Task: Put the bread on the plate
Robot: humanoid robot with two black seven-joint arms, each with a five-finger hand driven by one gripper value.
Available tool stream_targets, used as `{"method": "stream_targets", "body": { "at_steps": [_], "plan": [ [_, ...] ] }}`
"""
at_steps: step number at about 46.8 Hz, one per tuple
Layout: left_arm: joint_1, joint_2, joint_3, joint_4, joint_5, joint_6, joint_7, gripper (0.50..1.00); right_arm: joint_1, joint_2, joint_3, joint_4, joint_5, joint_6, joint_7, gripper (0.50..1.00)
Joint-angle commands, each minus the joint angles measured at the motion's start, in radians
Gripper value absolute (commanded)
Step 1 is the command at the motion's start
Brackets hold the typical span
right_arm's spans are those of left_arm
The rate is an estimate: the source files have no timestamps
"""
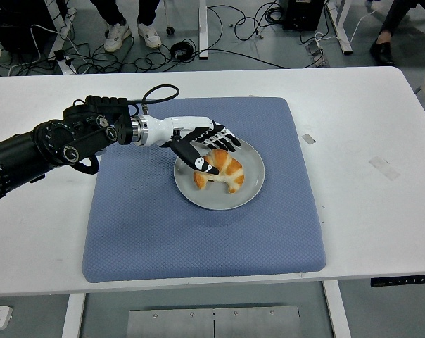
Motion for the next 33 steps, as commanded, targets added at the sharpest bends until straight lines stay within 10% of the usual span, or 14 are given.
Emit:
{"method": "stream_targets", "body": {
  "at_steps": [1, 33],
  "plan": [
    [0.0, 0.0, -0.001, 0.0, 0.0, 0.0, 0.0, 0.858, 0.0, 0.0, 0.0, 0.0, 0.0, 0.0, -0.001, 1.0],
    [-0.064, 0.078, -0.193, 0.0, -0.14, -0.01, 0.001, 0.949, -0.001, 0.0, 0.0, 0.0, 0.0, 0.0, -0.001, 1.0]
  ]
}}
